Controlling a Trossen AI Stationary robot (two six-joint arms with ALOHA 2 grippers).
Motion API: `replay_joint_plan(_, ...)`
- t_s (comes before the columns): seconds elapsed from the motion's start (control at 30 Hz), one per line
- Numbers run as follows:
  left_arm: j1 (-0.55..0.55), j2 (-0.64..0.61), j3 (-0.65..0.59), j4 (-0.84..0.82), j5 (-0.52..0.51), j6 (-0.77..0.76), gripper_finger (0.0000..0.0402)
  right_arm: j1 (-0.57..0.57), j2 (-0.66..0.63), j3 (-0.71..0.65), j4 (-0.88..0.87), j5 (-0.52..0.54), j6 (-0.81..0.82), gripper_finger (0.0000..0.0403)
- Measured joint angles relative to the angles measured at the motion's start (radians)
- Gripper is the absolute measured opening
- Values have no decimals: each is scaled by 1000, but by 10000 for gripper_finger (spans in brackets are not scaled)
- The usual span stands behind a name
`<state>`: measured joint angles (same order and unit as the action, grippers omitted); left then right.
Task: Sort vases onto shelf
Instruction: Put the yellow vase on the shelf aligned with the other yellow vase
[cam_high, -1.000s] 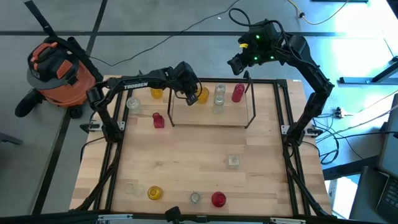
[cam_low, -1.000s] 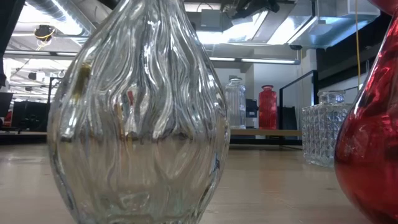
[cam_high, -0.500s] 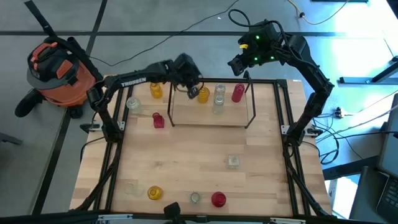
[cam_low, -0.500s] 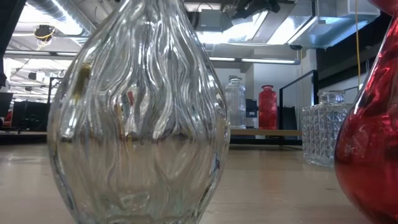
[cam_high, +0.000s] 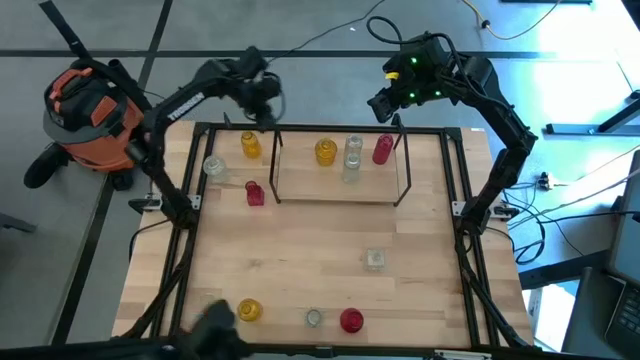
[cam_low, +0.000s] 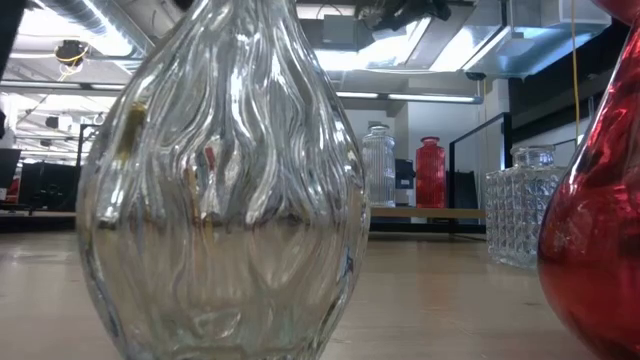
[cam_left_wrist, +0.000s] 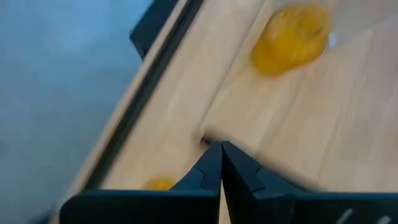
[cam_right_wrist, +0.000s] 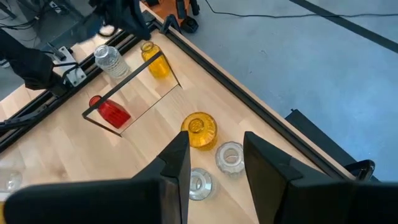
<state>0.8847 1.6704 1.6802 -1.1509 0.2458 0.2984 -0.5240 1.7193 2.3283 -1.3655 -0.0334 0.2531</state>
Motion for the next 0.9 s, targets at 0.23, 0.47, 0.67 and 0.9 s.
replay_joint_plan(0.23,225,-203,-360,238,57,-93,0,0,0,0,-9,26,-23,111)
replay_joint_plan(0.47,251,-215,-458,272,43,-16,34,0,14,0,32,60,-48,111)
replay_joint_plan(0.67,221,-166,-460,222,-104,-7,117,0,21,0,23,41,-49,111)
replay_joint_plan(0.9,213,-110,-460,221,-139,-34,180,0,21,0,22,41,-47,111)
